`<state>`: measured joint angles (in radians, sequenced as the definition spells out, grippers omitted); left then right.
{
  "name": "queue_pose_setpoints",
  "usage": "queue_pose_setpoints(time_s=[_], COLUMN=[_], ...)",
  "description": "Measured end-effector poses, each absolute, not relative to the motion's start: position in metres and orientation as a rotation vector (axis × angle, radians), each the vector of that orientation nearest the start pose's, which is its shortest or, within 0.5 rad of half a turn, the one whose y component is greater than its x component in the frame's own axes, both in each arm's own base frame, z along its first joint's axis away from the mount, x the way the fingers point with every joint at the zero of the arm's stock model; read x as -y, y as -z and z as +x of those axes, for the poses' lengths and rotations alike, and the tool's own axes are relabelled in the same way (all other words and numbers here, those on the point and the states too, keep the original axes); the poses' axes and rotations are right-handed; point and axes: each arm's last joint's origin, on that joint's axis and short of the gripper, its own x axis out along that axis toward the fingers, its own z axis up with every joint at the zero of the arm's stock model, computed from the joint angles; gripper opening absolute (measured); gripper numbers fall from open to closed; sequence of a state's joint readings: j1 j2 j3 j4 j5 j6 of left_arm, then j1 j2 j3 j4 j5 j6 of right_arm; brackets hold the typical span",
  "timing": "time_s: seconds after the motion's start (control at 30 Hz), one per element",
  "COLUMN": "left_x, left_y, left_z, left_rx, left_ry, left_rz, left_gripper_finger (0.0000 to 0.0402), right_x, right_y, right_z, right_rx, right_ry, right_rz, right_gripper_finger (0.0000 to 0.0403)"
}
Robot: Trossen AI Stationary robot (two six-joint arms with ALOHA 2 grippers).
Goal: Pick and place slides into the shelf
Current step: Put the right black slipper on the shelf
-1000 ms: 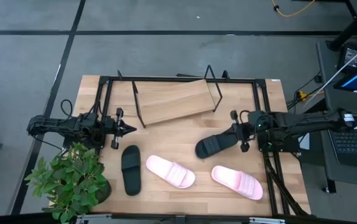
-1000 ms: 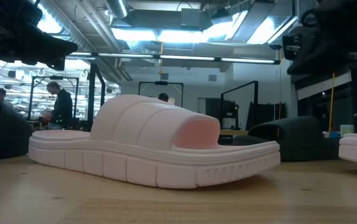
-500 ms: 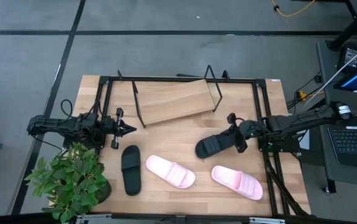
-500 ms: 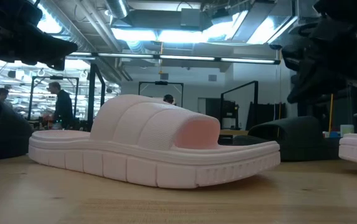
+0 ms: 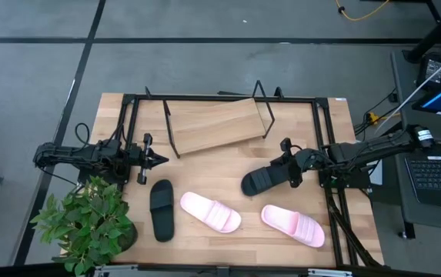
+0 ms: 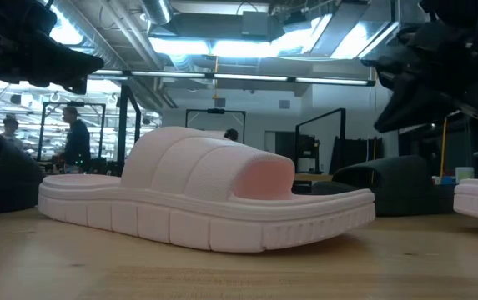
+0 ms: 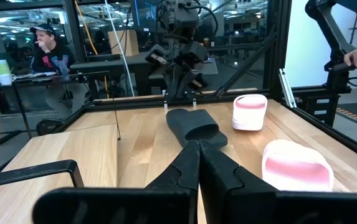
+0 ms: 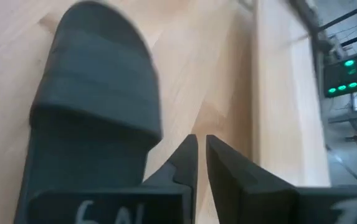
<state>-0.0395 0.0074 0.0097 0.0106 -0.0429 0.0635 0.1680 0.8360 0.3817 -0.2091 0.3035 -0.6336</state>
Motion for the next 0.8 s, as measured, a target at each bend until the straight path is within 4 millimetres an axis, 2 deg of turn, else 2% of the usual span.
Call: queue_pose_setpoints(time_s=[0.17, 0.7, 0.8], left_x=[0.0026, 0.0026, 0.0026], left_y=[-0.1673, -0.1673, -0.1673], left_z=[0.0975, 0.0975, 0.0975], left_rx=[0.013, 0.013, 0.013], left_ry=[-0.004, -0.004, -0.004], left_rz=[0.062, 0.062, 0.062], left_gripper_finger=[0.0, 0.0, 0.0], right_x=[-0.0181, -0.0178, -0.0177], right_y=[-0.1932, -0.1937, -0.1926], right_z=[0.1678, 0.168, 0.1673], right_rx=[-0.612, -0.611, -0.625], right_ry=[-0.001, 0.012, -0.004], right_rz=[-0.765, -0.771, -0.816], right_gripper_finger=[0.0037, 0.0038, 0.0038])
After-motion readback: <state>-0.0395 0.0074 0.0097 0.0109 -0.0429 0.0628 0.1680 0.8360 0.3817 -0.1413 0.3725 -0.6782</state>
